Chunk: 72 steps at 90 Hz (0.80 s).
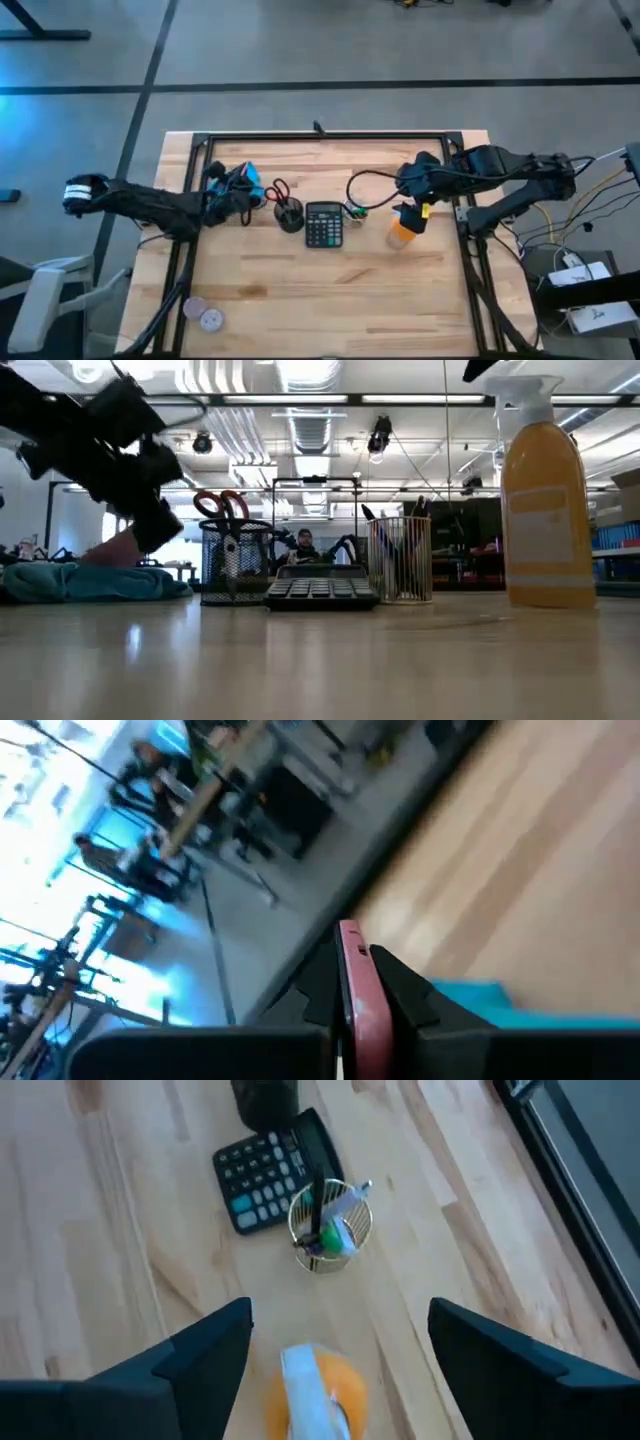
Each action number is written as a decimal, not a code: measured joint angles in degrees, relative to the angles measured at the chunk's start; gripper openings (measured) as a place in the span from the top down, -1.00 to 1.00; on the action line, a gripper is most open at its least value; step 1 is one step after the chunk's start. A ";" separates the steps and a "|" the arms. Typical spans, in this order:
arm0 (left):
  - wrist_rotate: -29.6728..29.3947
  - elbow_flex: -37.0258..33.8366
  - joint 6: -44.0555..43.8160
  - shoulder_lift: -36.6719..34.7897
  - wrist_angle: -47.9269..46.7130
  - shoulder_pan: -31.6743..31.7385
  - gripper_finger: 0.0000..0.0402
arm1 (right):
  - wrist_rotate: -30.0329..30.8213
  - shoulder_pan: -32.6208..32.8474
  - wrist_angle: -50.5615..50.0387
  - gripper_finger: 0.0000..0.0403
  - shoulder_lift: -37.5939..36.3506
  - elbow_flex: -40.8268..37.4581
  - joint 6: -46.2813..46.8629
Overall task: Apply microfiber cloth
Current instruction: Wipe the front and back of the cellphone with the blue microfiber cloth
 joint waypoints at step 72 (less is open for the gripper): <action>21.29 -0.14 -0.84 13.44 4.83 -23.23 0.94 | 0.18 0.21 0.06 -0.42 1.36 -0.05 0.00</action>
